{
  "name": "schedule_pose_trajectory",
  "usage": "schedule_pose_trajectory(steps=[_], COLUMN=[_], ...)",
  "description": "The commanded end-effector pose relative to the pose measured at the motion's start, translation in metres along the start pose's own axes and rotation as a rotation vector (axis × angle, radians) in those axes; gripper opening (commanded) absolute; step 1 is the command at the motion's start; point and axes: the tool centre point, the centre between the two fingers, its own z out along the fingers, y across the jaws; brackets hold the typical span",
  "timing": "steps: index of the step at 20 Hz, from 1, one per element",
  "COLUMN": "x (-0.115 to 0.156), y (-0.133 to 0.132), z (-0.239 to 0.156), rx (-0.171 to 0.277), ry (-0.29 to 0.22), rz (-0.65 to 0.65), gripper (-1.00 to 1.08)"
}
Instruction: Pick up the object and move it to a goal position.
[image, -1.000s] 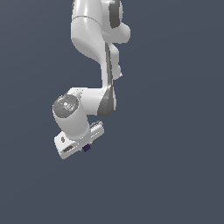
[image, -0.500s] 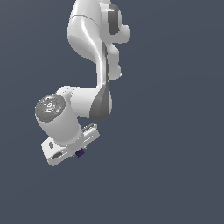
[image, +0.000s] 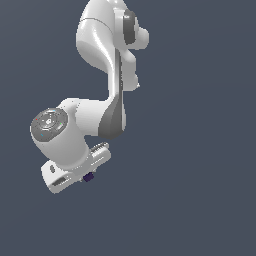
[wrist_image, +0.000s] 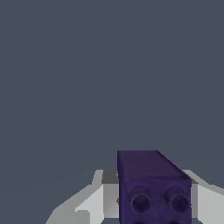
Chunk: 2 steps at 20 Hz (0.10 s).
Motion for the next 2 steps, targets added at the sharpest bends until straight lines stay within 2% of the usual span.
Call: schedule_pose_trajectory(steps=[1, 2], x=[0.0006, 0.0007], y=[0.0011, 0.0012], z=[-0.0011, -0.0012], rx=[0.0, 0.0], ry=[0.0, 0.0], rz=[0.0, 0.0], gripper=[-1.0, -1.0])
